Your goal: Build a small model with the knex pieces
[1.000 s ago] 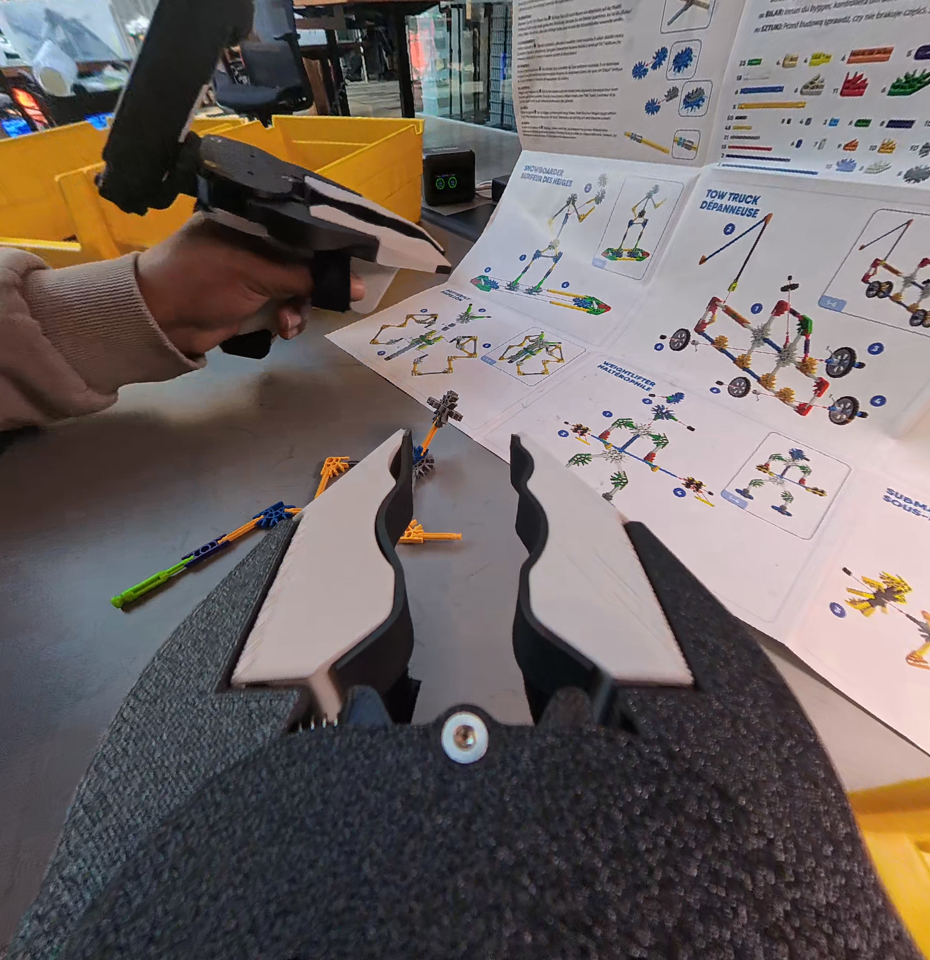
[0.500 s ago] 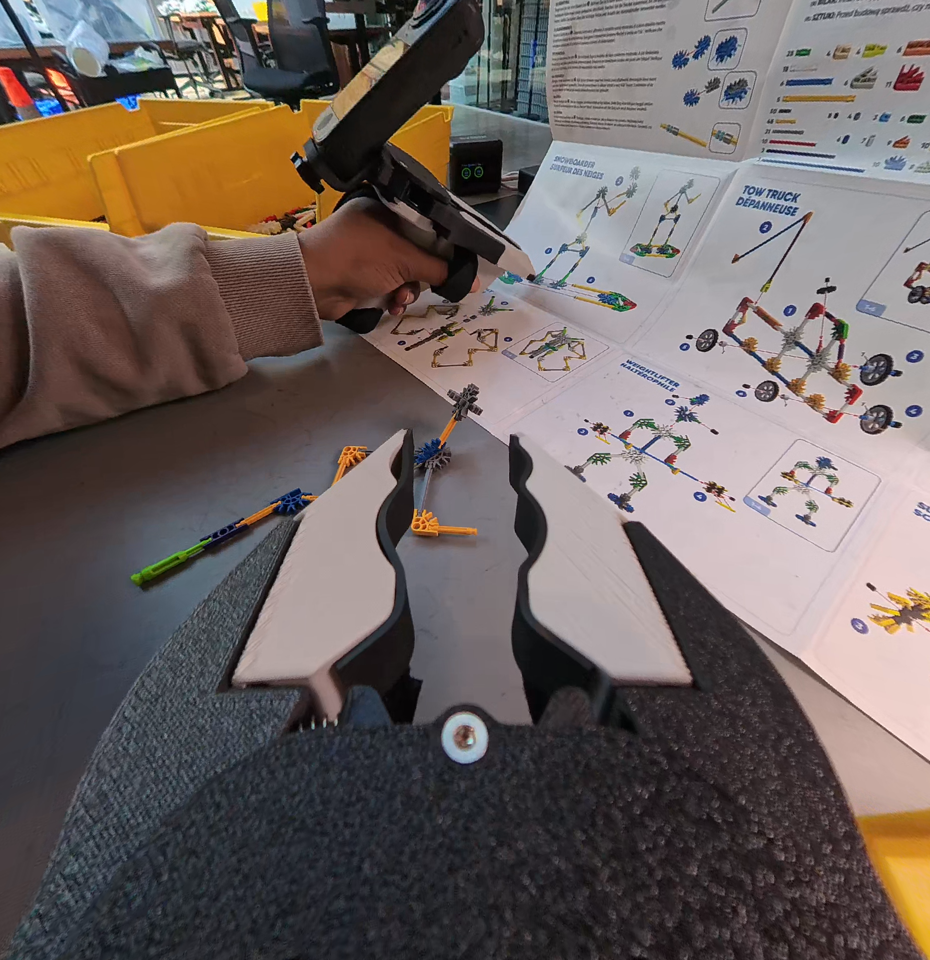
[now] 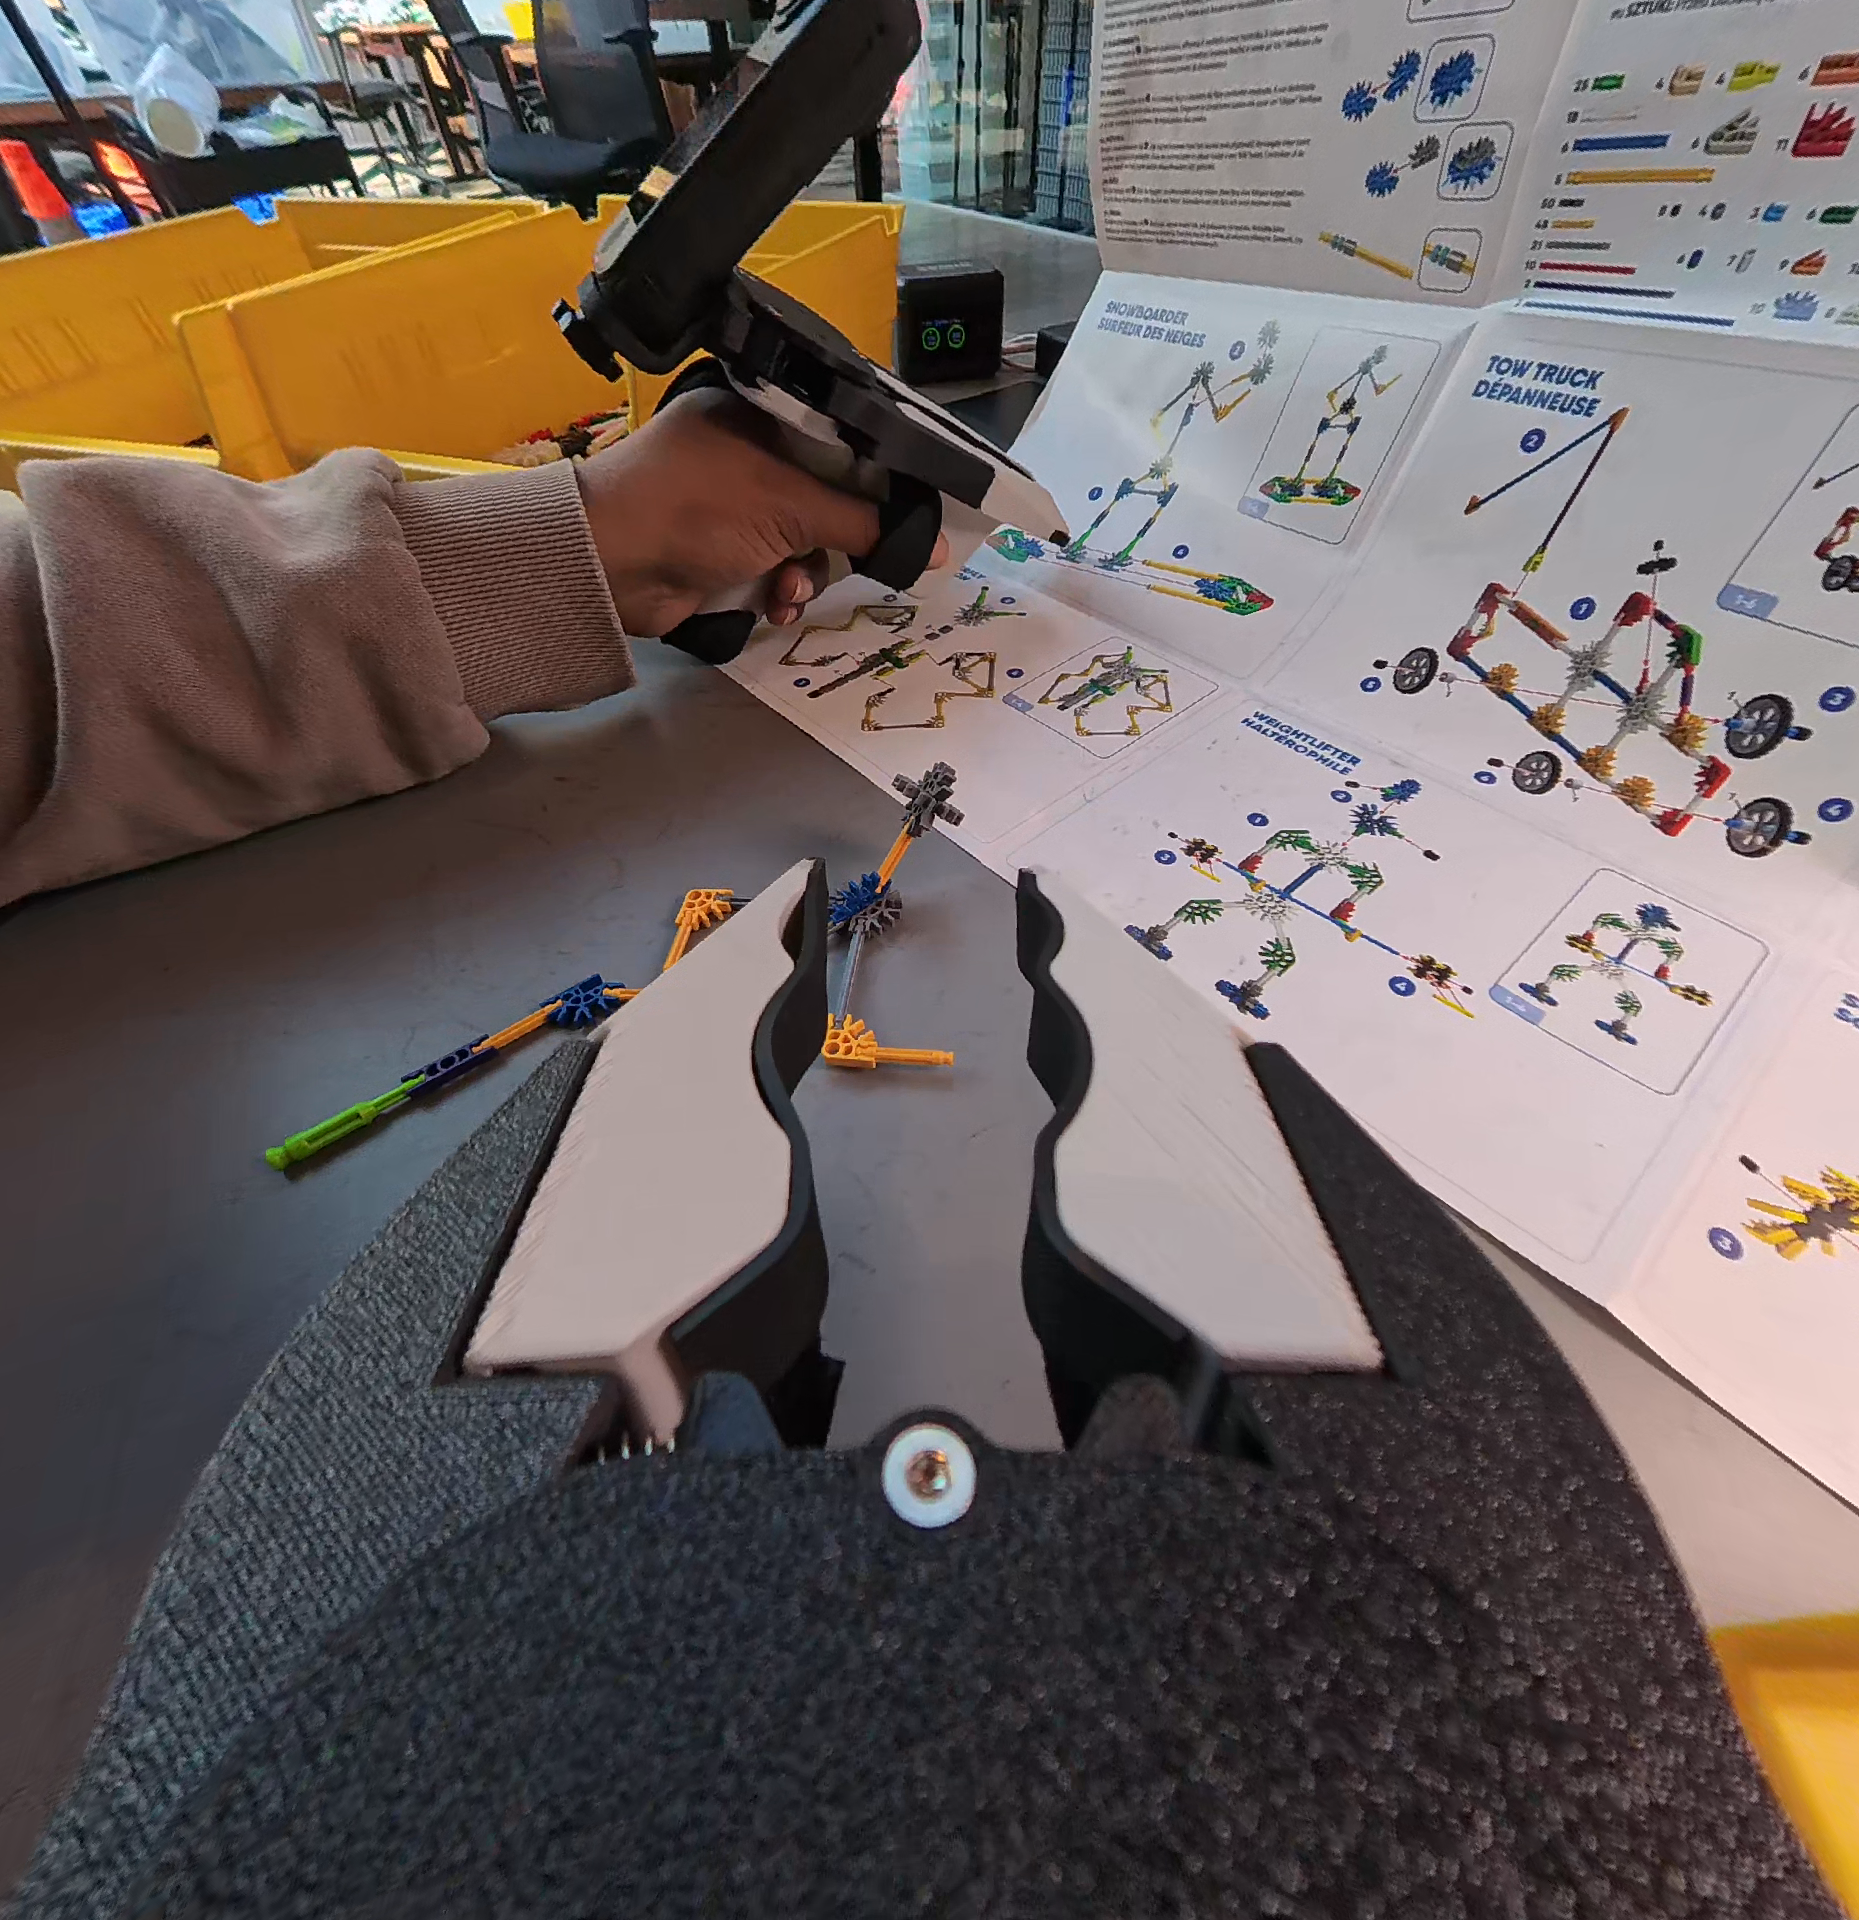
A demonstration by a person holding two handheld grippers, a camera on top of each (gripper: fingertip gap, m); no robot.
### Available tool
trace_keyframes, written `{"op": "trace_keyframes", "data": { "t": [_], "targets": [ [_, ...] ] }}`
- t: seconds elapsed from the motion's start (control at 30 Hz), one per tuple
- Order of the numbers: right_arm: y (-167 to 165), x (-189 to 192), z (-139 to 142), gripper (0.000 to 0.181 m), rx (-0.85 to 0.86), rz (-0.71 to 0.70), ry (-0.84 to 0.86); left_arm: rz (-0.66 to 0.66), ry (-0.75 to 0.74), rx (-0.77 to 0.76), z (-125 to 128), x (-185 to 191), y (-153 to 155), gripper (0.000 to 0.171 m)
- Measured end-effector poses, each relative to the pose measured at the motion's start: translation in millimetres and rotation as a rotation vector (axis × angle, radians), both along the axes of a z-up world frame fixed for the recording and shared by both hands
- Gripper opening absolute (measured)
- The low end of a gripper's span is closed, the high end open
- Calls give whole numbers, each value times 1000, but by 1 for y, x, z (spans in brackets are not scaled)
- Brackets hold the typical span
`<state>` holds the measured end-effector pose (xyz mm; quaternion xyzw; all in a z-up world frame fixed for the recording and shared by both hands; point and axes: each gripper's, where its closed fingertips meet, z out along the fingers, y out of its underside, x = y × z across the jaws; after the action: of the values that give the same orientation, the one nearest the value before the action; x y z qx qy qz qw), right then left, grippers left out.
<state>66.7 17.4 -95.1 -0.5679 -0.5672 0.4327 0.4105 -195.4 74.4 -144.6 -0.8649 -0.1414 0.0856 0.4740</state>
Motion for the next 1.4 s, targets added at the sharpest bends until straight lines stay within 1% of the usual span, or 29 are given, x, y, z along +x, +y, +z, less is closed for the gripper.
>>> {"op": "trace_keyframes", "data": {
  "t": [0.17, 0.43, 0.77, 1.0, 1.17, 1.4],
  "targets": [
    [-1, 0, -1, 35, 2, 3, -4, 3, -2, -2, 0, 0, -2, 15],
    [3, 0, -1, 35, -24, -5, -7, 28, -18, -2, -1, -3, -7, 12],
    [4, 0, -1, 35, -38, -7, -2, -6, -15, 5, 3, 11, -13, 13],
    [4, 0, -1, 35, -35, -4, -3, -10, -2, -9, -1, 14, -16, 12],
    [4, 0, -1, 34, -31, -7, -3, -24, 23, 1, 5, 21, -20, 13],
    [3, 0, -1, 34, -8, -9, -7, -82, 36, 54, 26, 46, -26, 13]
  ]
}}
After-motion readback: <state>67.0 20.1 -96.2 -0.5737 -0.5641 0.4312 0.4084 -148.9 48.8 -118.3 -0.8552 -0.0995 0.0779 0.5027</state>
